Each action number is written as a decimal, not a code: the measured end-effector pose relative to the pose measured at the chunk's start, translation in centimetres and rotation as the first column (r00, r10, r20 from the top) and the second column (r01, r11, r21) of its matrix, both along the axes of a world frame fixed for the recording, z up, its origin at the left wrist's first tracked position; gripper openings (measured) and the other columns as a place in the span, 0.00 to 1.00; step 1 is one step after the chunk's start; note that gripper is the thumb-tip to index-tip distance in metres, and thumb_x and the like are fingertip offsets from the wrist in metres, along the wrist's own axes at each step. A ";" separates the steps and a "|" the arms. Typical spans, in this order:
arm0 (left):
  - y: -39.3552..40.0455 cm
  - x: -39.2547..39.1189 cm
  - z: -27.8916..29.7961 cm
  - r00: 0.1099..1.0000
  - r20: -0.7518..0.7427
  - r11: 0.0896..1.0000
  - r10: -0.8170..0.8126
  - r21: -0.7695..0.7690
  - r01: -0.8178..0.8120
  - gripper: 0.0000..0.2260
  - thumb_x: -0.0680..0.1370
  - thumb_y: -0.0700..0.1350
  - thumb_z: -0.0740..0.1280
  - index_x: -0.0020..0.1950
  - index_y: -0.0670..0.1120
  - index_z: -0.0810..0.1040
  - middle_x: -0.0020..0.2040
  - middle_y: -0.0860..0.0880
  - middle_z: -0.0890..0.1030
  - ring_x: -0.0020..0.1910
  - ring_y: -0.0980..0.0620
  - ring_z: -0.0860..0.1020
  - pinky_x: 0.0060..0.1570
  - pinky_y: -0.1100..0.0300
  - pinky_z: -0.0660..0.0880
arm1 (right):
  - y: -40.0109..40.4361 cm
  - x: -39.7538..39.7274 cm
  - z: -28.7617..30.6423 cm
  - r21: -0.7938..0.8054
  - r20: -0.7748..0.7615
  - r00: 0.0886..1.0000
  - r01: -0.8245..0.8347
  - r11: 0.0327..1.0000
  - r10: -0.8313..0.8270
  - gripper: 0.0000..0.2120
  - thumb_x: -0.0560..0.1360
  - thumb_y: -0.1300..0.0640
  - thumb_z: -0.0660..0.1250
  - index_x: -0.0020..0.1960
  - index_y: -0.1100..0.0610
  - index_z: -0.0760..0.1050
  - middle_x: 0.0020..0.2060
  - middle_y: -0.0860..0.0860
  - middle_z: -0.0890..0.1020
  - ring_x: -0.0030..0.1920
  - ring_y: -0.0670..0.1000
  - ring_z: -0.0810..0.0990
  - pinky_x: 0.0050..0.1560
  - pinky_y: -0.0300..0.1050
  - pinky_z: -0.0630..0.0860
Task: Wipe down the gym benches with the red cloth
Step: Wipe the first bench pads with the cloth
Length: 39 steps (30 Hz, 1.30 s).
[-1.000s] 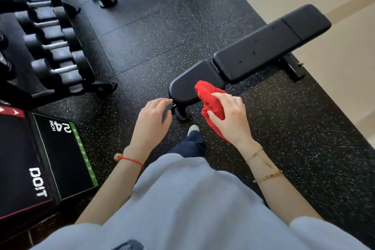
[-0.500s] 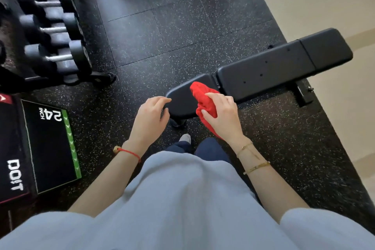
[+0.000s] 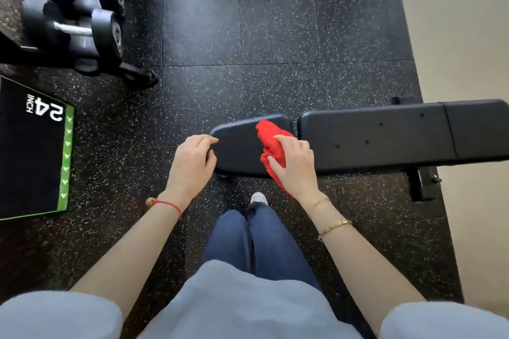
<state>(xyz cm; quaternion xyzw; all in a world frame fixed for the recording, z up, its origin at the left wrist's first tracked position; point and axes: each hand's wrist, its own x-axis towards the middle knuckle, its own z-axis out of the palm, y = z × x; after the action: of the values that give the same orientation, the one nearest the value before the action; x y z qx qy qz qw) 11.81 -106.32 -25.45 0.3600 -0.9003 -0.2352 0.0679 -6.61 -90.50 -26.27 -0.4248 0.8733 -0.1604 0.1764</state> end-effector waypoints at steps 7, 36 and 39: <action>-0.5 -1.8 -11.3 0.998 -0.030 0.998 0.048 -0.040 -0.050 0.14 0.76 0.34 0.66 0.60 0.39 0.80 0.57 0.43 0.81 0.58 0.43 0.78 0.63 0.49 0.74 | -2.5 -2.2 -12.2 -0.031 -0.076 0.990 -0.124 0.992 0.122 0.22 0.75 0.47 0.66 0.67 0.53 0.72 0.61 0.50 0.77 0.57 0.57 0.72 0.59 0.53 0.69; -1.5 0.3 -35.3 0.964 -0.260 0.940 0.054 -0.314 -0.137 0.16 0.79 0.43 0.68 0.66 0.39 0.77 0.66 0.42 0.77 0.67 0.41 0.71 0.71 0.47 0.66 | -6.1 -1.6 -32.1 -0.039 -0.353 0.897 -0.299 0.954 0.266 0.31 0.74 0.28 0.54 0.75 0.34 0.58 0.79 0.44 0.54 0.78 0.64 0.49 0.75 0.67 0.44; -1.6 0.6 -35.3 0.961 -0.272 0.941 0.047 -0.311 -0.134 0.16 0.79 0.43 0.68 0.65 0.40 0.77 0.65 0.43 0.77 0.66 0.42 0.72 0.70 0.47 0.67 | -4.2 -1.7 -32.4 -0.050 -0.382 0.892 -0.283 0.958 0.244 0.30 0.75 0.29 0.50 0.75 0.35 0.58 0.79 0.43 0.55 0.78 0.62 0.49 0.76 0.65 0.45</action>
<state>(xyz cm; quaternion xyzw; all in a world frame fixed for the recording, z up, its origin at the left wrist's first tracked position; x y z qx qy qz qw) 12.38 -107.95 -60.73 0.3509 -0.8923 -0.1247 0.2553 -8.30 -94.69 -58.63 -0.5704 0.8156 -0.0970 0.0057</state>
